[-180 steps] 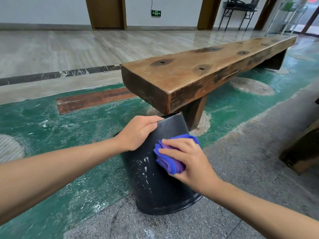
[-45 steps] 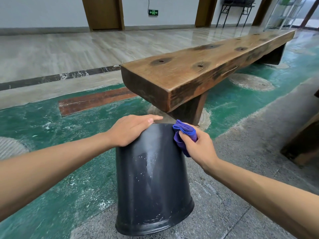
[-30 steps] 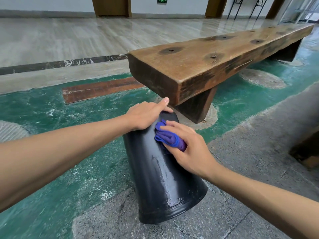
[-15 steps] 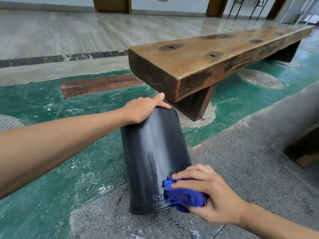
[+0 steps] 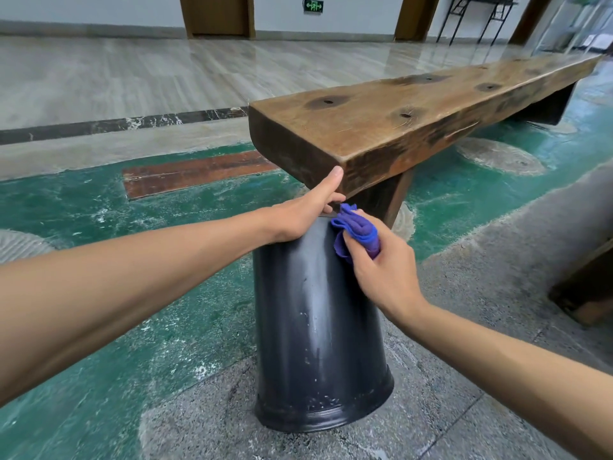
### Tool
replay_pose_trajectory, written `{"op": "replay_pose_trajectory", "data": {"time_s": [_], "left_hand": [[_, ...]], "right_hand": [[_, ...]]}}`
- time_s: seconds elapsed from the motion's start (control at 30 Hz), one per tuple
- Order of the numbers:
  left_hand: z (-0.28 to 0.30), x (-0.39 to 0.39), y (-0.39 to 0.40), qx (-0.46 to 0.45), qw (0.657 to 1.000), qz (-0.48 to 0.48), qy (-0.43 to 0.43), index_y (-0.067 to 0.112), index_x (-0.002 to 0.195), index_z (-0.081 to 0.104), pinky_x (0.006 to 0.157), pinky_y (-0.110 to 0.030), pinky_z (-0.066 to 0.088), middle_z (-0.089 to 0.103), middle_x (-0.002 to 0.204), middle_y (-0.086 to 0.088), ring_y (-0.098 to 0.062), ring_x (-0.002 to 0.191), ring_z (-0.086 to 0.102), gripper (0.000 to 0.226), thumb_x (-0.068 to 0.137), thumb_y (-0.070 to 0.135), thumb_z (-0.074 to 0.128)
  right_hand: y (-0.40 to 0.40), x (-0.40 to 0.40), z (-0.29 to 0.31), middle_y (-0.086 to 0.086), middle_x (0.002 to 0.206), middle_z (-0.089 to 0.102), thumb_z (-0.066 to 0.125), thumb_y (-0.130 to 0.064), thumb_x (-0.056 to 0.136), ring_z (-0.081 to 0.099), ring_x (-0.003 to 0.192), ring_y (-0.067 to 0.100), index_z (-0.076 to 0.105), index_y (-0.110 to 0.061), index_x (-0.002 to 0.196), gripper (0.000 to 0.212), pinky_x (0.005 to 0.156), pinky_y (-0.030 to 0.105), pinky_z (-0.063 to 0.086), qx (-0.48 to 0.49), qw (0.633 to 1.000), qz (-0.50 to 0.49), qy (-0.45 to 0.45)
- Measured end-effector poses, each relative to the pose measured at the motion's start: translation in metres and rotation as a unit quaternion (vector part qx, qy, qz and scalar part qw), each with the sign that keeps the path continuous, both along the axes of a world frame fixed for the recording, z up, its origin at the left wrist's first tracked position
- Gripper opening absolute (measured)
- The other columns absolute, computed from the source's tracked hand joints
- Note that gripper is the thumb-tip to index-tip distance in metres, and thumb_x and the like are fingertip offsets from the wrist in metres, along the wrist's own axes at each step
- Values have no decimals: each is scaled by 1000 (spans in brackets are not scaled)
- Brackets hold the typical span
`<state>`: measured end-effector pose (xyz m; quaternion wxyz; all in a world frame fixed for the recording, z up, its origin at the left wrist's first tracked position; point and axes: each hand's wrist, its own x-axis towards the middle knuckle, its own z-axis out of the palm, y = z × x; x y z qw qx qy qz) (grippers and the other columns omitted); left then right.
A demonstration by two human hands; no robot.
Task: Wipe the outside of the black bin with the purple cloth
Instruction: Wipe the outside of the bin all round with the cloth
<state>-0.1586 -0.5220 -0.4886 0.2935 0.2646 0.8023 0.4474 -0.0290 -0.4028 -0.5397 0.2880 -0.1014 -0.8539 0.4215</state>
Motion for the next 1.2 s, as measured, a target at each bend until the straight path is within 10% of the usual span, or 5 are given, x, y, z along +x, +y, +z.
{"op": "replay_pose_trajectory", "data": {"time_s": [0.3, 0.57, 0.83, 1.03, 1.2], "left_hand": [[10, -7, -7, 24, 993, -44, -104, 10, 115, 75, 83, -27, 50, 75, 108, -20, -21, 91, 72, 107, 86, 83, 1], [0, -14, -16, -49, 998, -28, -14, 25, 97, 82, 122, -40, 15, 55, 146, -9, -20, 131, 48, 102, 86, 82, -2], [-2, -19, -22, -87, 996, -23, 10, 35, 102, 80, 123, -46, 6, 36, 160, -2, -21, 139, 37, 83, 92, 77, 9], [3, -13, -19, -100, 994, -21, 38, 36, 103, 80, 123, -41, 1, 24, 166, 1, -22, 147, 27, 88, 95, 71, 0], [2, -7, -9, -143, 986, -3, 88, 38, 108, 78, 100, -29, 27, 46, 149, -6, -23, 117, 48, 51, 101, 53, 30]], "right_hand": [[-24, 0, -1, 3, 149, 57, 75, -15, 88, 48, 142, 19, 65, -19, 137, 50, 117, 42, 37, 184, 972, 144, 13], [-32, 26, -3, -8, 148, 57, 73, -27, 81, 48, 140, 20, 67, -27, 133, 52, 113, 43, 37, 311, 917, 248, -39], [-21, 93, -27, -14, 146, 57, 77, -33, 73, 53, 132, 16, 68, -31, 130, 57, 102, 42, 43, 369, 863, 340, -55], [-11, 119, -22, -16, 125, 69, 77, -35, 78, 63, 109, 14, 74, -30, 120, 42, 92, 37, 49, 318, 876, 358, -59], [4, 108, -4, -15, 81, 77, 65, -19, 92, 67, 70, 1, 79, -35, 101, 23, 66, 30, 54, -24, 991, 100, -82]]}}
